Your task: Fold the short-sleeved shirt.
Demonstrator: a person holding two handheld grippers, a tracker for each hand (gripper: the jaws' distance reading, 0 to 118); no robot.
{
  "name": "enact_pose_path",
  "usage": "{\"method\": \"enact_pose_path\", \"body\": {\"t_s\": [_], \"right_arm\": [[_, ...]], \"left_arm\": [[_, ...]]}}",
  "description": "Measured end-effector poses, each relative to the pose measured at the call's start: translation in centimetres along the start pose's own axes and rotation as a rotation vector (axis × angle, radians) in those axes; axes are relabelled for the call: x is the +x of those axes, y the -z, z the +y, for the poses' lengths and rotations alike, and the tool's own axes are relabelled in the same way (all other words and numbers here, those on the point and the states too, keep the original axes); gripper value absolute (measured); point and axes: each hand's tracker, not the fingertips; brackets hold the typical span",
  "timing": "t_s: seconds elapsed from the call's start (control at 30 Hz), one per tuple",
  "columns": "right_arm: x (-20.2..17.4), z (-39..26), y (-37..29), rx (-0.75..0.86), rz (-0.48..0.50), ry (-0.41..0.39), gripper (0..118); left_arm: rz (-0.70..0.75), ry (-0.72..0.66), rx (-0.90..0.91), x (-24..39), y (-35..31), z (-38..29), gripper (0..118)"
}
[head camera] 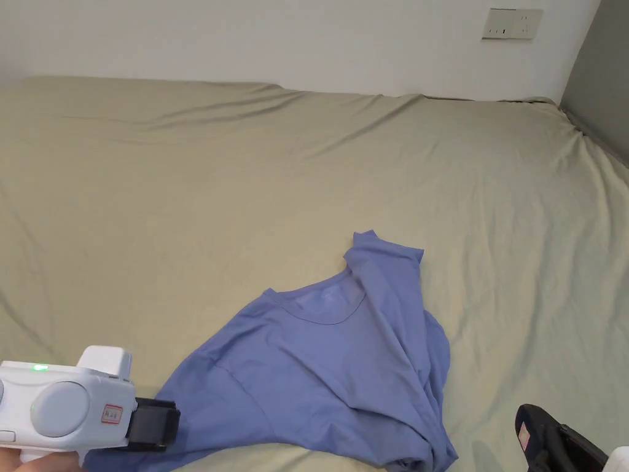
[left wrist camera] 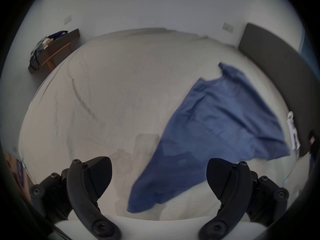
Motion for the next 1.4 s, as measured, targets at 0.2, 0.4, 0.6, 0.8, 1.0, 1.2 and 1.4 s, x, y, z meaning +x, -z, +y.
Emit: {"method": "enact_pose_path", "body": {"t_s": [0.2,0.4,0.6,0.8,1.0,1.2,1.4], "right_arm": [[0.1,-0.2,0.7,-0.028,-0.003,-0.007,2],[0.3,-0.4,1.3,-0.047,0.001,-0.017,2],[1.7,0.5,3.8,-0.082,0.01,-0.006,2],[3.5,1.8,11.4,-0.273,0.053,-0.045,97],[4.6,0.9,18.0,-0.393,0.046,-0.097,114],[2.7,-0.3,21.5,-0.503,0.076,-0.144,105],[1.6,-0.9,22.6,-0.522,0.133,-0.095,93]], "left_arm": [[-0.113,-0.029,-0.018,1.1,-0.2,-1.3,29],[-0.115,-0.008,0.042,1.6,-0.6,-0.4,3],[-0.158,-0.095,0.077,-0.1,-1.7,-0.2,3],[-0.142,-0.09,0.071,-0.5,-1.7,-0.5,3],[-0.145,-0.095,0.065,-0.3,-1.7,-0.6,3],[-0.139,-0.104,0.055,-0.7,-0.9,-0.8,3],[-0.14,-0.123,0.042,-1.1,0.1,-1.0,3]]}}
